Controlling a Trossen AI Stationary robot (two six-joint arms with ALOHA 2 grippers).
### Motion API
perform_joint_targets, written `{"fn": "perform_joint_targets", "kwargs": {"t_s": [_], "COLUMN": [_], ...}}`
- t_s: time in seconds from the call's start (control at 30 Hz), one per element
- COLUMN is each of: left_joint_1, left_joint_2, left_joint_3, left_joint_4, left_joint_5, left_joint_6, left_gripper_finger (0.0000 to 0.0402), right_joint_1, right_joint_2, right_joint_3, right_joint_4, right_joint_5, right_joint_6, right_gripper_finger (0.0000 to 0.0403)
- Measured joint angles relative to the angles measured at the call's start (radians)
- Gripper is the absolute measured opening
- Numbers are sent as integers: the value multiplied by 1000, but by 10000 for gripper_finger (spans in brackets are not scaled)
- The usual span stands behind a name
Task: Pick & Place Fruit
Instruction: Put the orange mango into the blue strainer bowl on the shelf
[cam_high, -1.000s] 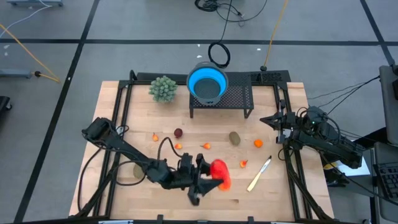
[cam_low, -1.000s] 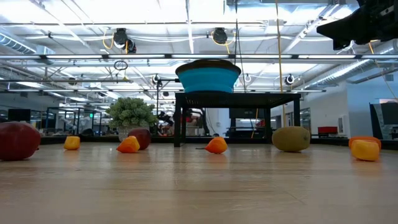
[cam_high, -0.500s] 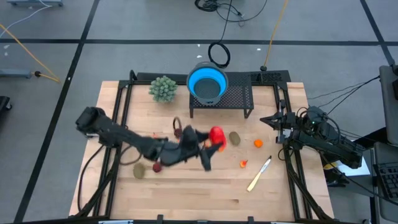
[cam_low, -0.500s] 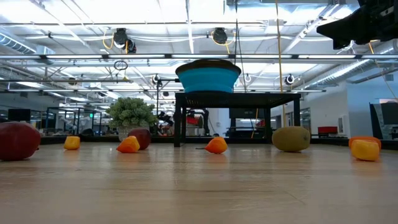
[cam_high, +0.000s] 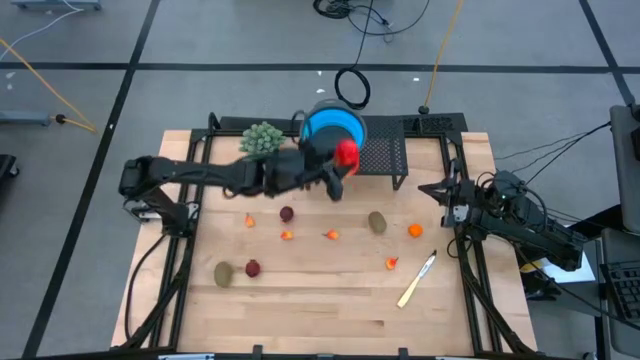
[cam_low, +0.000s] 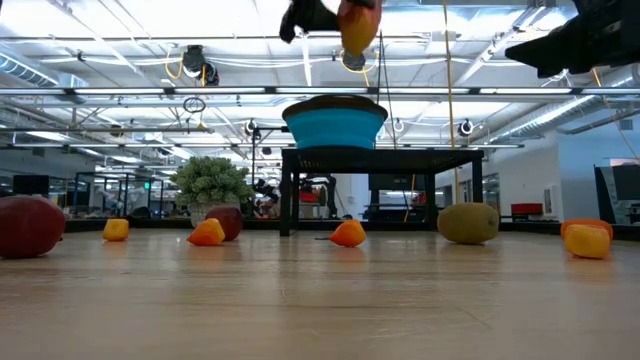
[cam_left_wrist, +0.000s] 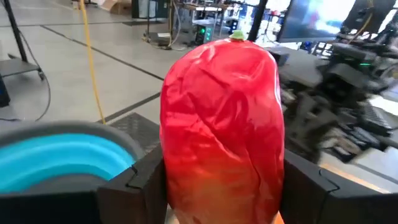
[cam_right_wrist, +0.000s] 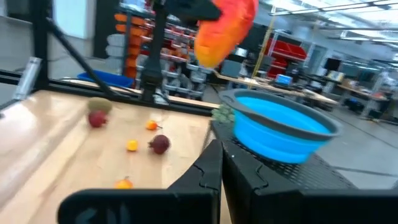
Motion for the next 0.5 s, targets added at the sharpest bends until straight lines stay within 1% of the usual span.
{"fn": "perform_joint_targets", "kwargs": {"t_s": [0.13,0.27,0.37,0.5], "left_joint_1": [103,193,249,305], "left_joint_2": [1,1,2,18], "left_joint_3": [0,2,47,127], "left_joint_4": [-2,-12,-86,-239], "left_joint_5": [99,154,213,242], "left_joint_6": [15,13,16,25], "left_gripper_finger": [224,227,222,223], "right_joint_1": [0,0,0,0], "right_joint_2": [0,0,0,0], "right_joint_3": [0,0,0,0], "right_joint_4": [0,-5,-5,-5], "right_joint_5": [6,6,6,6], "right_joint_6": [1,2,4,4], "right_gripper_finger": [0,0,0,0]}}
